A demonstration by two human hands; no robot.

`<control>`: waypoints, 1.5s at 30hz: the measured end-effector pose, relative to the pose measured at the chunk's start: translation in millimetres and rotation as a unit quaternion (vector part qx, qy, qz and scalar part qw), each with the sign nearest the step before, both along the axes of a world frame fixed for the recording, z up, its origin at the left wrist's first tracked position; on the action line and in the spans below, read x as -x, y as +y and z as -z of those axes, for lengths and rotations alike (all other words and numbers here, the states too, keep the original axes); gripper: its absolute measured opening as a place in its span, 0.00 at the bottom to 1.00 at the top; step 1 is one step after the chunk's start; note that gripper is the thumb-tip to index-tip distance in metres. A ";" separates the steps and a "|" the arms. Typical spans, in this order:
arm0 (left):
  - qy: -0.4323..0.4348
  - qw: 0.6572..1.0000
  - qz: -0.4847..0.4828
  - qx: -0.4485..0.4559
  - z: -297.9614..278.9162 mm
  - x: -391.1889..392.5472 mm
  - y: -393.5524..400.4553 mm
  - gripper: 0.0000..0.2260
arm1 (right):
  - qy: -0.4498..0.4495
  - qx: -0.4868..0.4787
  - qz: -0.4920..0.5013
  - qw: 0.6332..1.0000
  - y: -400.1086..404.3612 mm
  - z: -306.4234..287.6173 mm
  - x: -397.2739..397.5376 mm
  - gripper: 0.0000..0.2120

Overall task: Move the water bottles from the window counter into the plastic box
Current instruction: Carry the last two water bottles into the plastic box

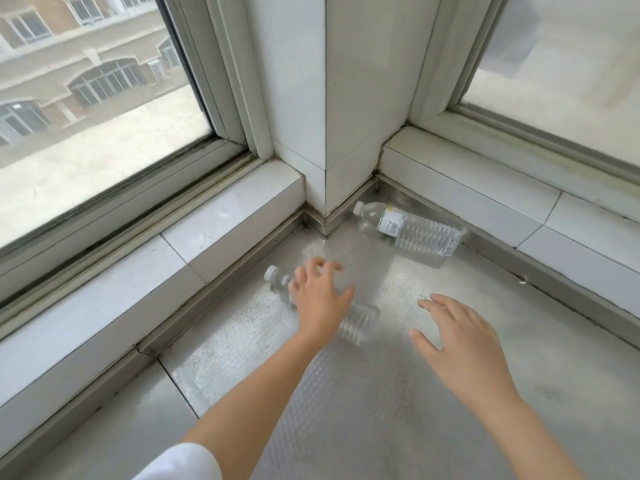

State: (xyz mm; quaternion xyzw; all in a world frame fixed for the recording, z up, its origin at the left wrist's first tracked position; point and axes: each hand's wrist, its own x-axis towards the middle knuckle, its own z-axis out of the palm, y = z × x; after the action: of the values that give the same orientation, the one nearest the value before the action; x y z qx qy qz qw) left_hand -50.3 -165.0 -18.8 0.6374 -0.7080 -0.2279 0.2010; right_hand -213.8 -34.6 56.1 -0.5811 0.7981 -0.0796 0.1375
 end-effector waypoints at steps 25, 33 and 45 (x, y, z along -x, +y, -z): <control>0.172 0.981 -0.033 -0.078 15.9 -62.3 42.4 0.21 | -0.029 -0.054 -0.045 0.997 -13.8 29.4 -21.8 0.23; 0.089 0.991 0.091 -0.048 10.9 -40.7 61.1 0.31 | -0.007 -0.039 -0.051 0.998 -43.6 43.6 -14.7 0.24; 0.020 0.994 0.046 -0.097 24.7 -12.1 58.6 0.43 | 0.097 -0.049 -0.015 0.994 -152.4 70.9 66.4 0.37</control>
State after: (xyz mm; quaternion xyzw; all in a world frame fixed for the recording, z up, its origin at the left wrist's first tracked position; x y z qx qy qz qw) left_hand -38.1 -106.3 -43.5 0.6159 -0.7069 -0.3175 0.1420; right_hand -280.2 -187.0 -14.8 -0.5907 0.8017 0.0182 0.0889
